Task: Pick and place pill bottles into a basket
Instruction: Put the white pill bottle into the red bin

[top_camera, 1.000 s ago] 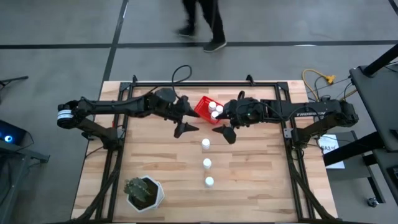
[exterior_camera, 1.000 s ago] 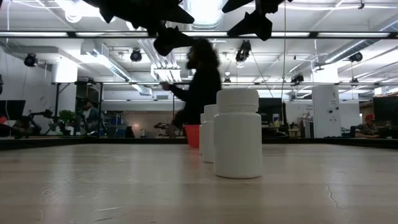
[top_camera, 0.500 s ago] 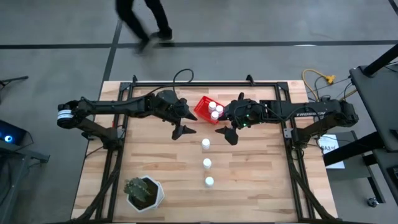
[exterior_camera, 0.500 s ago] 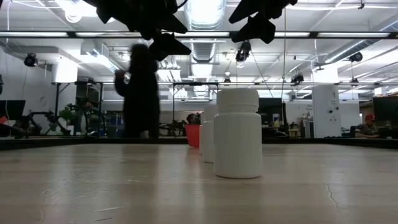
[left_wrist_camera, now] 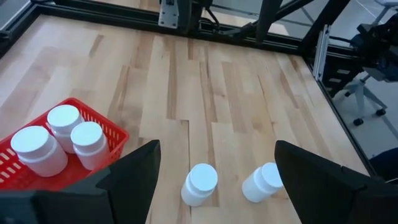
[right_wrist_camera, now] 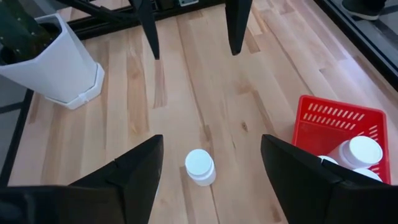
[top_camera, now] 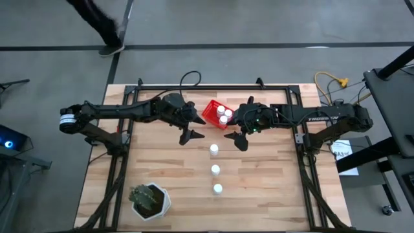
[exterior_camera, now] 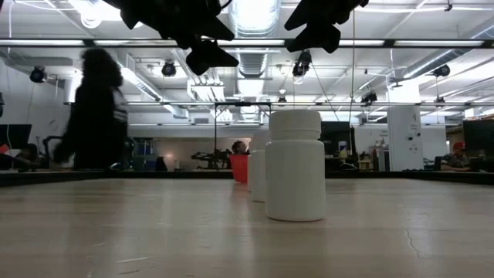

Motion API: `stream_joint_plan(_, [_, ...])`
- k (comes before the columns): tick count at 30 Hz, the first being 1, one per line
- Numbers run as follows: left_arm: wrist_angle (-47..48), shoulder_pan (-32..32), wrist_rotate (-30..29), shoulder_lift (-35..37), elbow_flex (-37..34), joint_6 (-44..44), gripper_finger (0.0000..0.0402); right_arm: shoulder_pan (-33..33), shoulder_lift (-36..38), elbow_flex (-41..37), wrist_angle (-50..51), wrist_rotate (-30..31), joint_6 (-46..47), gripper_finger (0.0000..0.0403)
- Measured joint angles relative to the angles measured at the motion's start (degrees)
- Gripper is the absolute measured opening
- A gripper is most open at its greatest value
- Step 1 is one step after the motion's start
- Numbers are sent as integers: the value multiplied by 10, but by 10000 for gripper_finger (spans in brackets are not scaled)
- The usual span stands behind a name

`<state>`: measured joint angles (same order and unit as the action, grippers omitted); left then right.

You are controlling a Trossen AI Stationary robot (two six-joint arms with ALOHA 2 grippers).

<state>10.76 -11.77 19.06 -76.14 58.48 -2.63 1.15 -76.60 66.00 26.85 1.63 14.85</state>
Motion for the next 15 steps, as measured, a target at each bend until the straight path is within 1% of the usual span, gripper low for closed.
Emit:
stream_joint_plan(6, [-18, 0, 0, 0, 0, -1, 297, 0, 0, 0, -1, 0, 1, 260])
stream_joint_plan(8, [-36, 0, -1, 0, 0, -35, 297, 0, 0, 0, -1, 0, 3, 258])
stream_joint_plan(10, [-50, 0, -15, 0, 0, -79, 297, 0, 0, 0, -1, 0, 21, 258])
stream_joint_plan(12, [-62, -1, -18, 0, 0, -87, 297, 0, 0, 0, -2, 0, 34, 258])
stream_joint_plan(15, [-90, -1, -36, 2, -6, -86, 297, 0, 0, 0, -6, 0, 20, 257])
